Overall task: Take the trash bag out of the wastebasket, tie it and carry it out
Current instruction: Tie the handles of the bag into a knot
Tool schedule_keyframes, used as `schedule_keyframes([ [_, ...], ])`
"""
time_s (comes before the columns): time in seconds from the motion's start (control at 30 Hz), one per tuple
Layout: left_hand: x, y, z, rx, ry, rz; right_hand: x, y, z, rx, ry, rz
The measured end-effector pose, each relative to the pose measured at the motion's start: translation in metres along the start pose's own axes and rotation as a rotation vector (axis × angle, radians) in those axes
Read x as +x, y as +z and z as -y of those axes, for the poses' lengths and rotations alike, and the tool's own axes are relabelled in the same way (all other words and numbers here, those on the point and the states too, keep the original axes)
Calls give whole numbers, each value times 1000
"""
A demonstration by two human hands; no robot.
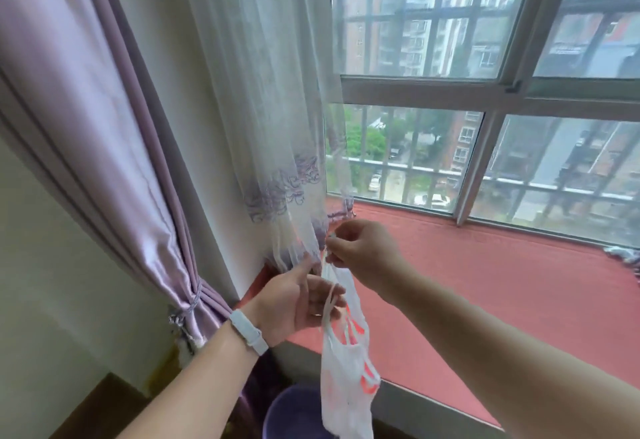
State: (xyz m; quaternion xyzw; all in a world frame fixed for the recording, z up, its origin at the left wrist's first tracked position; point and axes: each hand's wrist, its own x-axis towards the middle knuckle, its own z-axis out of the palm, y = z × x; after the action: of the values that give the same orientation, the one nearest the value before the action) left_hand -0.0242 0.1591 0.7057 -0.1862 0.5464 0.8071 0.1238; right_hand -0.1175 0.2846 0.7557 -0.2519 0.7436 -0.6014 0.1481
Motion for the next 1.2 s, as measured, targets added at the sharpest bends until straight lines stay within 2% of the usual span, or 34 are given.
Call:
schedule_keyframes([
  [0.1, 14, 24, -5, -40, -31, -47, -8, -18, 9, -254, -177, 92],
  [0.2, 23, 47, -9, -15, 36, -134, -18, -34, 12, -495, -341, 191],
  [0.33, 30, 66, -17, 48, 133, -164, -28, -58, 13, -684, -532, 368],
  [0.4, 34, 76, -23, 58, 166, -189, -27, -72, 8, -674, -569, 357],
  [0.5, 39, 84, -36, 18, 275, -149, -22, -90, -7, -444, -446, 212],
  [0.6, 45, 86, -47, -99, 260, -181, -9, -101, -27, -236, -258, 10],
  [0.63, 47, 88, -51, -116, 261, -187, -6, -103, -32, -204, -173, 27],
  [0.7, 47, 93, -60, -137, 281, -186, -3, -102, -40, -170, -20, 202],
  [0.77, 49, 98, -67, -143, 300, -178, -4, -95, -46, -158, 42, 347],
  [0.83, 50, 102, -75, -124, 311, -181, -4, -87, -45, -97, 36, 398],
  [0.97, 50, 99, -85, -105, 291, -163, -3, -84, -35, 172, 85, 517],
  [1.03, 49, 95, -88, -65, 273, -154, 0, -85, -31, 185, 82, 547],
  [1.2, 48, 80, -101, 119, 227, -185, 4, -87, -23, 94, -5, 492],
])
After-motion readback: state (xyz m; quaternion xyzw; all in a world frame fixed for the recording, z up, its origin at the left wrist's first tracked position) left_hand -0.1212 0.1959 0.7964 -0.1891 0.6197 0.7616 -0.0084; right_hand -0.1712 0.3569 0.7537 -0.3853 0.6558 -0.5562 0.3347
